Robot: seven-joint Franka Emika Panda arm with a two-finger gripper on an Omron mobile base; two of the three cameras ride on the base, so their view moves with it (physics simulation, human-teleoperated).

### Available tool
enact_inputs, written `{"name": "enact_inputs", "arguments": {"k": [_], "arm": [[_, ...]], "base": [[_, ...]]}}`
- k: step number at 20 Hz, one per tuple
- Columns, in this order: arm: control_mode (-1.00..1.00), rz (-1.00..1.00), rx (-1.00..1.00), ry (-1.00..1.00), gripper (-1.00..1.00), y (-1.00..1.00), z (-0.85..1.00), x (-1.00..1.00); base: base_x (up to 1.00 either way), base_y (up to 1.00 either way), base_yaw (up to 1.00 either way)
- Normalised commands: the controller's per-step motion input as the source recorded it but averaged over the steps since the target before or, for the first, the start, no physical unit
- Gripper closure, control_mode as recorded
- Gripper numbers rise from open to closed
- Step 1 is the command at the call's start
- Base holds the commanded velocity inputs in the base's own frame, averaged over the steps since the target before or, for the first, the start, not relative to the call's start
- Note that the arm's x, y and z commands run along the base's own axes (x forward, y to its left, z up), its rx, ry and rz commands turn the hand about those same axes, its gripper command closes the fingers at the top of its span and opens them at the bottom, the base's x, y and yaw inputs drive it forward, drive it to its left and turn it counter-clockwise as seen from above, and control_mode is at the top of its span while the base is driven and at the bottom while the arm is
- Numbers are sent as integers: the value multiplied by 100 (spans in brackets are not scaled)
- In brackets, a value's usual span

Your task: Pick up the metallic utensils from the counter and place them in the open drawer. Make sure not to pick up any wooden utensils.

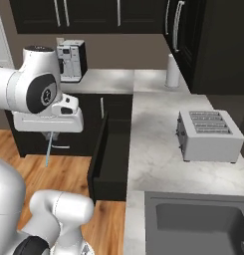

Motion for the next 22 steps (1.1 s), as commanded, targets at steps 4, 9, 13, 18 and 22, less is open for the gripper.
{"name": "enact_inputs", "arguments": {"k": [4, 9, 13, 18, 22], "arm": [[100, 0, 0, 0, 100, 0, 0, 0], [100, 0, 0, 0, 100, 0, 0, 0], [100, 0, 0, 0, 100, 0, 0, 0], [100, 0, 0, 0, 100, 0, 0, 0], [100, 0, 0, 0, 100, 0, 0, 0]], "base": [[-2, -14, 3], [0, 0, 0], [0, 0, 0], [14, 0, 0], [33, 0, 0]]}}
